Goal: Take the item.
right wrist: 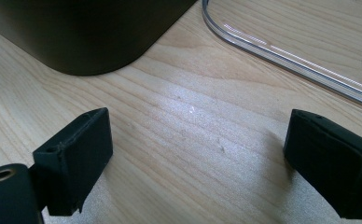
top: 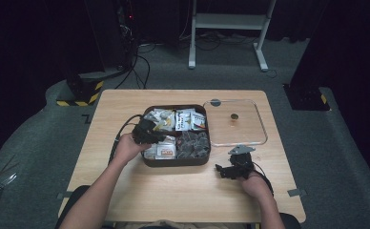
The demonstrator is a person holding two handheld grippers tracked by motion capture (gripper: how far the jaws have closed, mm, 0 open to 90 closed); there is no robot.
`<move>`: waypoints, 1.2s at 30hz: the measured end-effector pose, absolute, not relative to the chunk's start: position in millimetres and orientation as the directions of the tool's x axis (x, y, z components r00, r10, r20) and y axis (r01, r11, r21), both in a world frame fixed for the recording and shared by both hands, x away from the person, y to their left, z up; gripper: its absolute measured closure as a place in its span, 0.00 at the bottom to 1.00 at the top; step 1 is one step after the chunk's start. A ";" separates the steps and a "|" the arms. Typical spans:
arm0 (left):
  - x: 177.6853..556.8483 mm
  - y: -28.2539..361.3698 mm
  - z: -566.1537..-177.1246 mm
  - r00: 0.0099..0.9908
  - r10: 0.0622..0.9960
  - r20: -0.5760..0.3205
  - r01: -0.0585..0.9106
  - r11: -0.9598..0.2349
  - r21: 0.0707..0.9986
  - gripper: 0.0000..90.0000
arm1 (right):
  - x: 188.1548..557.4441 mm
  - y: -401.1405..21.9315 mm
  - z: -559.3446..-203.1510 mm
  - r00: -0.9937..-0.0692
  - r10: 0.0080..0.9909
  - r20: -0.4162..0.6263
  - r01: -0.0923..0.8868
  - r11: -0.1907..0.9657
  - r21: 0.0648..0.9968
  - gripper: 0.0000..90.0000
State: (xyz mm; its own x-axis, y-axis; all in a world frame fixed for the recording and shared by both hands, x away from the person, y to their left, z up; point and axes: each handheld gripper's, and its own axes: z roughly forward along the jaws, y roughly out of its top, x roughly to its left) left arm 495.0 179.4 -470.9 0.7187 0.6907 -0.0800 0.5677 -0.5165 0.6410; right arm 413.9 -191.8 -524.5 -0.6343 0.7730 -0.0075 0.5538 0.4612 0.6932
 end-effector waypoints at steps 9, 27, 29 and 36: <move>496.6 176.0 -473.1 0.732 0.679 -0.059 0.554 -0.544 0.630 0.85 | 413.2 -191.9 -524.6 -0.632 0.775 -0.007 0.556 0.459 0.693 0.09; 495.0 182.2 -464.6 0.724 0.686 -0.075 0.553 -0.511 0.658 0.96 | 412.4 -192.2 -524.6 -0.631 0.776 -0.007 0.556 0.458 0.693 0.09; 494.4 183.2 -463.2 0.724 0.685 -0.079 0.553 -0.508 0.660 0.96 | 412.4 -192.2 -524.6 -0.631 0.776 -0.007 0.556 0.458 0.694 0.09; 490.7 188.9 -456.0 0.723 0.684 -0.100 0.554 -0.487 0.675 0.96 | 412.4 -192.2 -524.6 -0.631 0.776 -0.006 0.556 0.458 0.693 0.09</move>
